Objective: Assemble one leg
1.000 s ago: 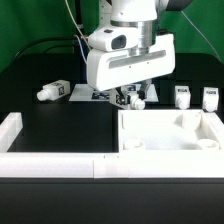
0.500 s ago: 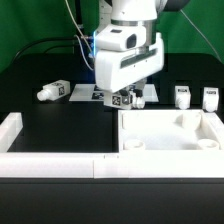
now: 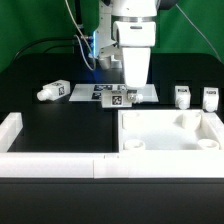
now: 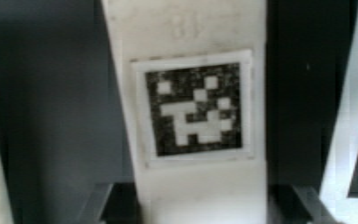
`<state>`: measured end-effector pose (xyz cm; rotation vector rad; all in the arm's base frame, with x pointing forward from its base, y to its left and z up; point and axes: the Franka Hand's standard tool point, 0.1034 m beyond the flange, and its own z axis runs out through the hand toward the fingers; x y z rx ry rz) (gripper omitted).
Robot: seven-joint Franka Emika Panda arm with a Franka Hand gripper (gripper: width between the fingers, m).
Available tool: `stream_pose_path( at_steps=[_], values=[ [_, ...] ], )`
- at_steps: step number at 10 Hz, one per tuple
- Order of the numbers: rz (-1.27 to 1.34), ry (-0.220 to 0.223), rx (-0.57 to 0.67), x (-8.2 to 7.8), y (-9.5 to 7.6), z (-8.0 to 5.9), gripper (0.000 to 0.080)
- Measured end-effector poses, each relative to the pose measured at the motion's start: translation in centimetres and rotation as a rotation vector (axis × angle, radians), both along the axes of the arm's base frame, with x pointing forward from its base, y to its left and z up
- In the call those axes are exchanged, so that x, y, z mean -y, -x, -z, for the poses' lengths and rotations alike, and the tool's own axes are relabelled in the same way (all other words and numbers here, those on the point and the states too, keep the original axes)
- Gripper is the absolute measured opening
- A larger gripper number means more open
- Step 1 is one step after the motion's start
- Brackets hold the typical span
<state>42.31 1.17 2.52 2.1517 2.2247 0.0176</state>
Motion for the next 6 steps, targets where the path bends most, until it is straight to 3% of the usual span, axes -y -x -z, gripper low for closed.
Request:
stream_pose_path(
  at_steps=[1,3,6],
  values=[
    [-0.301,0.000,0.062,-1.2,0.2,-0.1,0.0288],
    [-0.650,0.019,0.050,-2.3,1.5,0.6,0.0288],
    [-0.837,0.039,0.039,-1.9,1.7,0.9,0.0288]
  ],
)
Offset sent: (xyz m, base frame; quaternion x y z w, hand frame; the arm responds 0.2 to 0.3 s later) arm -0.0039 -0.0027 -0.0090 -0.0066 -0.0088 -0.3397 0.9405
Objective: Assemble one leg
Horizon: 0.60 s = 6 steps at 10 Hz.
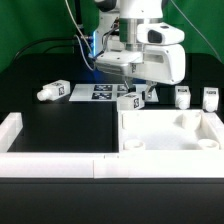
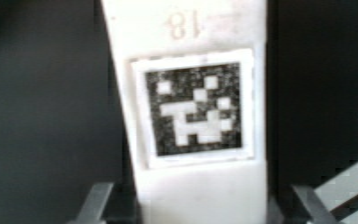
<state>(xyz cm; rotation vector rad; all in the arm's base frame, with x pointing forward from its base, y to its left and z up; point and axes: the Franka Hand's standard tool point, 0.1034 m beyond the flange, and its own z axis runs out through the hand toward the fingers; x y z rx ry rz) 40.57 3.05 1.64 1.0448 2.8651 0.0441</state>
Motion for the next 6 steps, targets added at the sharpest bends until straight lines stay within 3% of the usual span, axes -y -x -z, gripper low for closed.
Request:
stream_pose_path(
  at_steps=[2,6],
  values=[
    [0.002,0.000,-0.001,0.0,0.1,0.0,0.0288],
    [0.051,-0.065,0.046,-1.2,1.0,0.2,0.0288]
  ],
)
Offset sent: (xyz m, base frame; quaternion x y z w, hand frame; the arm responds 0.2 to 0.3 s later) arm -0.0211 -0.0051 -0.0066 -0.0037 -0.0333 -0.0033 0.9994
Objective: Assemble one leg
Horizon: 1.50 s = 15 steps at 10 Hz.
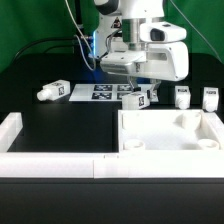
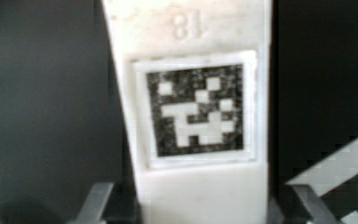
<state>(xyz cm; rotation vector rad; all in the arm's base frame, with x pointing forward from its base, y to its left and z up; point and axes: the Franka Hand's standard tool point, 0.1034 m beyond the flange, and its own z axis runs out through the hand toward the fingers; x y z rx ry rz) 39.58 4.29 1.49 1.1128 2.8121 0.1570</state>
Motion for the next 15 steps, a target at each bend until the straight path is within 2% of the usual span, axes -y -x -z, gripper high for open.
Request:
stream_pose_path(
  at_steps=[4,5,6,7,8,11,12,14,15],
  values=[
    [0.030,-0.007,0.003,0.0,-0.1,0.0,0.0294],
    [0.030,-0.007,0.002,0.0,-0.1,0.0,0.0493],
    [0.030,-0.007,0.002,0.0,-0.1,0.1,0.0493],
    [0.030,-0.007,0.001,0.0,0.0,0.1,0.0619],
    [0.031,-0.007,0.002,0.0,-0.1,0.0,0.0642],
    [0.090,-0.020,0.072,0.2,-1.6,-3.2,0.0648],
    [0.103,-0.022,0.089,0.3,-2.2,-3.9,0.0649],
    [0.432,-0.077,0.100,0.5,-4.0,-5.3,0.0649],
    [0.545,-0.106,0.099,-0.6,-4.6,-5.3,0.0649]
  ],
)
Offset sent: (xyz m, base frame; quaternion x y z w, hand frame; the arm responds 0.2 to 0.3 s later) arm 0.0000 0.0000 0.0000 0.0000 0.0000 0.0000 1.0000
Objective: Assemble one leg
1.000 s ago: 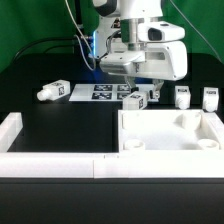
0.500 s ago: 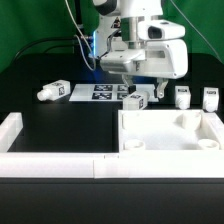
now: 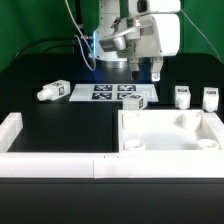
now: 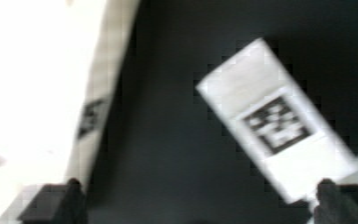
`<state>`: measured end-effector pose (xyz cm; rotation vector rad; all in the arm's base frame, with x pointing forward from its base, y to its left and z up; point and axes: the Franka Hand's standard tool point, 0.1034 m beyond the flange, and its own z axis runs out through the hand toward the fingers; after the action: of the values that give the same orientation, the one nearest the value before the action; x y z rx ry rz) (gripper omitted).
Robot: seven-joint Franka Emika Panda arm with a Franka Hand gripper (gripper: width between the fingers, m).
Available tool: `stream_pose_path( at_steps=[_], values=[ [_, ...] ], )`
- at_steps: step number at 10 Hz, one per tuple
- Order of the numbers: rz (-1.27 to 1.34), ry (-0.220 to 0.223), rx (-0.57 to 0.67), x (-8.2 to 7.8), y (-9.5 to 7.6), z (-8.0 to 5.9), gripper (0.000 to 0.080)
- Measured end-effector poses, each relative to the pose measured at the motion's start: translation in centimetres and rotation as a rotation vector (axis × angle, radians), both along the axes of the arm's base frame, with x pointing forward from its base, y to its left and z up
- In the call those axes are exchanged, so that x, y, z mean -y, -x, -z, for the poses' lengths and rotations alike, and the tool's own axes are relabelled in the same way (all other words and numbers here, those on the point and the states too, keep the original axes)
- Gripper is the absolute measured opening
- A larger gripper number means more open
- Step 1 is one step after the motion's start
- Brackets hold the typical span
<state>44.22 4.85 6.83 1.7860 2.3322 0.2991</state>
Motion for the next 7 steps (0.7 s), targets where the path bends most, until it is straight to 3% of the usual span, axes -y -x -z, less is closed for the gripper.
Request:
stream_pose_path(
  at_steps=[2,3,5,7],
  values=[
    [0.225,-0.067,-0.001,-1.96,-0.76,-0.32,0.0649],
    [0.270,-0.073,-0.003,-1.26,-0.85,-0.23,0.0649],
    [0.362,-0.100,-0.007,-1.33,-0.84,-0.22,0.0649],
    [0.559,-0.155,-0.013,-1.17,-1.01,-0.25,0.0649]
  ],
)
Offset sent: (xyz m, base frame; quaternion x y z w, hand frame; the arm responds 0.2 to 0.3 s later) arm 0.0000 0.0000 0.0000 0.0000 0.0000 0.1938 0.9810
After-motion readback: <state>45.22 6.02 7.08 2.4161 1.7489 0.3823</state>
